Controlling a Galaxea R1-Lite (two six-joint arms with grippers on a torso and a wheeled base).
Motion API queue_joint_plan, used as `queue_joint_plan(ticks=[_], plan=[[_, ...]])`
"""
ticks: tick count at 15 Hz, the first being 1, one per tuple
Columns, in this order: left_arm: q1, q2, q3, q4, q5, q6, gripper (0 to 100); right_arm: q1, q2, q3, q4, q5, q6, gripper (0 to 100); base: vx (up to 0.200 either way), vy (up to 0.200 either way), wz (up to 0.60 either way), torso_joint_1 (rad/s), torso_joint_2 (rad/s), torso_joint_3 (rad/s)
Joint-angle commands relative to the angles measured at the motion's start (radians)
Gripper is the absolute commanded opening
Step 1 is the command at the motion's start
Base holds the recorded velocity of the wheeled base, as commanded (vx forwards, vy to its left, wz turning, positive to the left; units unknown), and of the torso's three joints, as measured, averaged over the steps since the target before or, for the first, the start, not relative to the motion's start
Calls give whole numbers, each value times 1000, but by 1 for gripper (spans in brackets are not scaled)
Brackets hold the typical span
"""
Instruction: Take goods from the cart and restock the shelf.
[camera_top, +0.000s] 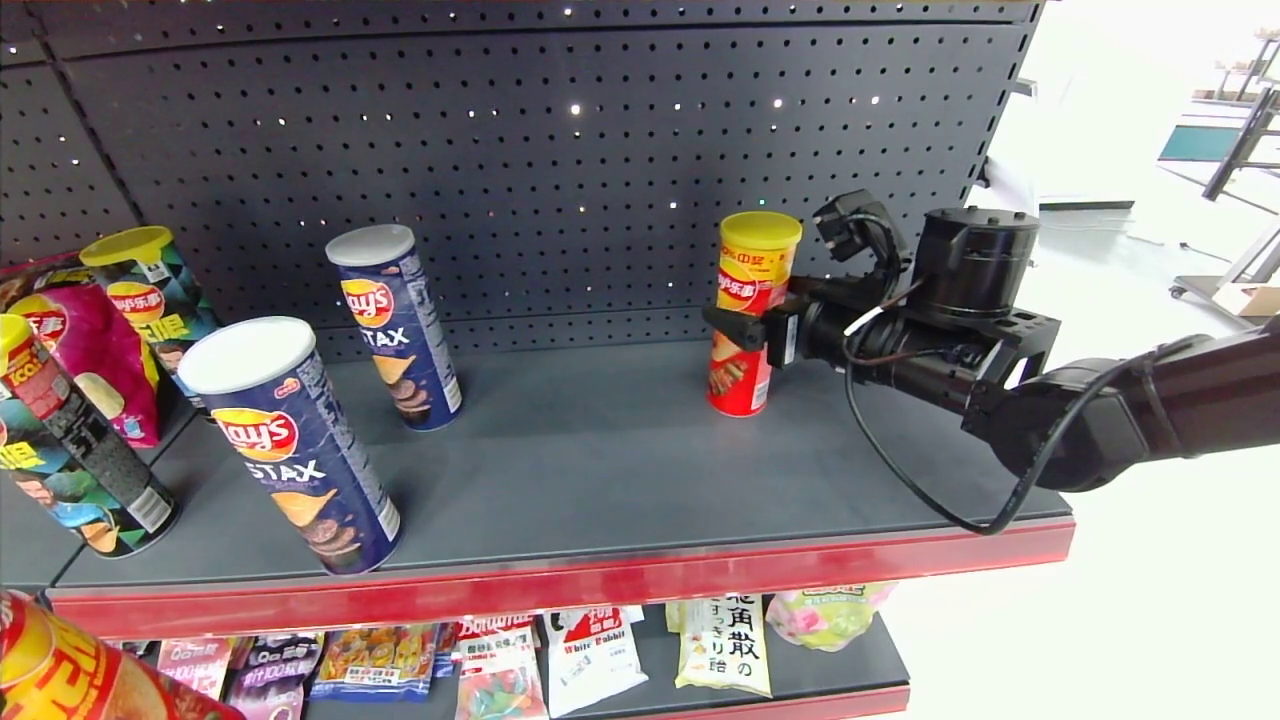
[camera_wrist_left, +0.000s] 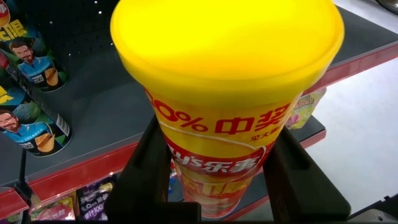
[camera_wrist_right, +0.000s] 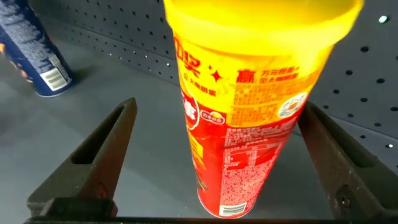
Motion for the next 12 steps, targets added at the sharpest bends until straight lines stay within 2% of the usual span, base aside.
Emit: queue_joint_plan(ticks=[1,12], plan=[[0,-3,0,0,0,0,0,-2,10,-2,0,-1,0,100,0,0,0,0,0,0],[0,0,-1,0,0,0,0,-34,38,-35,-2,9,3,100,0,0,0,0,0,0]])
